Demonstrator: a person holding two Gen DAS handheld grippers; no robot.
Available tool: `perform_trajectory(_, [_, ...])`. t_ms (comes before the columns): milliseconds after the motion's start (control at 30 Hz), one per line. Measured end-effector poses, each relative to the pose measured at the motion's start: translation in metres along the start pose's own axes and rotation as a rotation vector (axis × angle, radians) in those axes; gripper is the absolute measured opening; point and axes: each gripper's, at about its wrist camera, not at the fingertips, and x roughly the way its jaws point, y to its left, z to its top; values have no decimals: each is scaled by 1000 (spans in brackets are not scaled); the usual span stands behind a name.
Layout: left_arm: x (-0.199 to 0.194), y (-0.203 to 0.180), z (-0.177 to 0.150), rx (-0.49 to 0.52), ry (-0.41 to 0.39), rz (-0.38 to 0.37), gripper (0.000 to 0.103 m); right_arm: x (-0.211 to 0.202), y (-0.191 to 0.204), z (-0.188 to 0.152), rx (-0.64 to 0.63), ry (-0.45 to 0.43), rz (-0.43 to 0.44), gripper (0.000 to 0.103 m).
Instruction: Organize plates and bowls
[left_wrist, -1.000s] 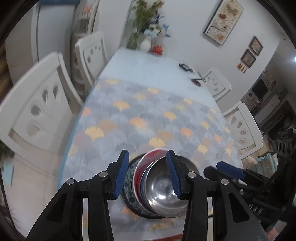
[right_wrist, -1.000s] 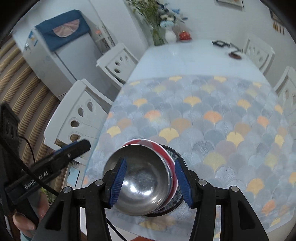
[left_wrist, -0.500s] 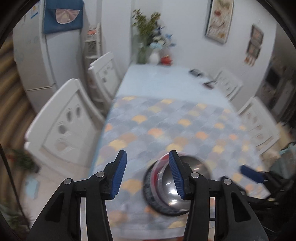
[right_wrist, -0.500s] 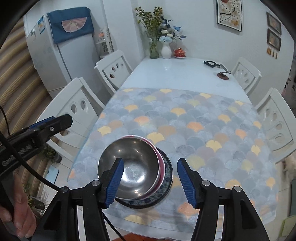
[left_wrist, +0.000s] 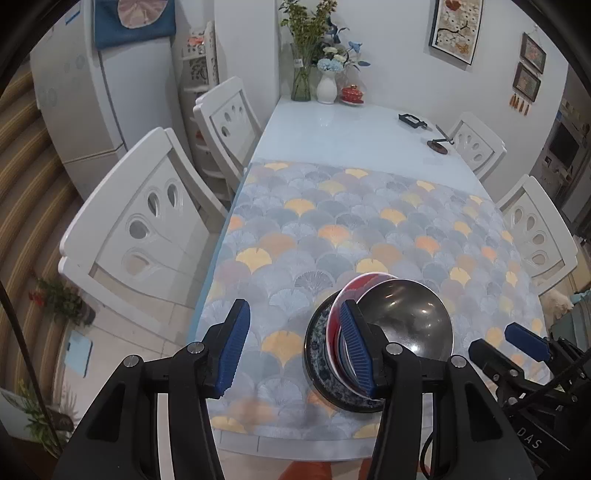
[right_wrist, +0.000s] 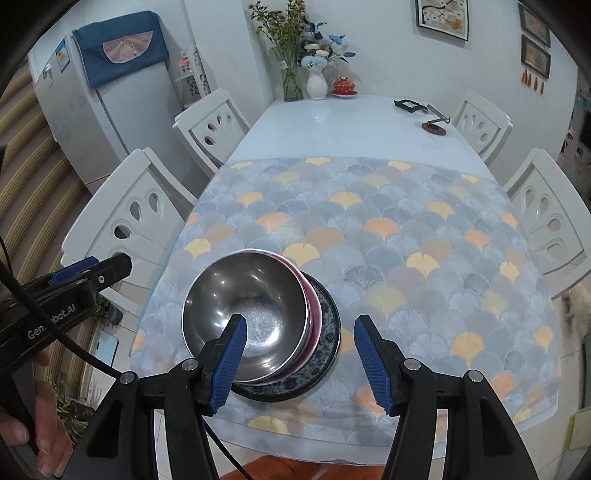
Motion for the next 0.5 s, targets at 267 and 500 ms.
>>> perform_trajectory(267, [2, -7, -4, 12, -16, 30, 65, 2, 0, -2, 0, 6, -11, 61])
perform_trajectory(500, [3, -7, -2, 4, -6, 1, 65, 6, -2, -3, 13, 28, -20, 62])
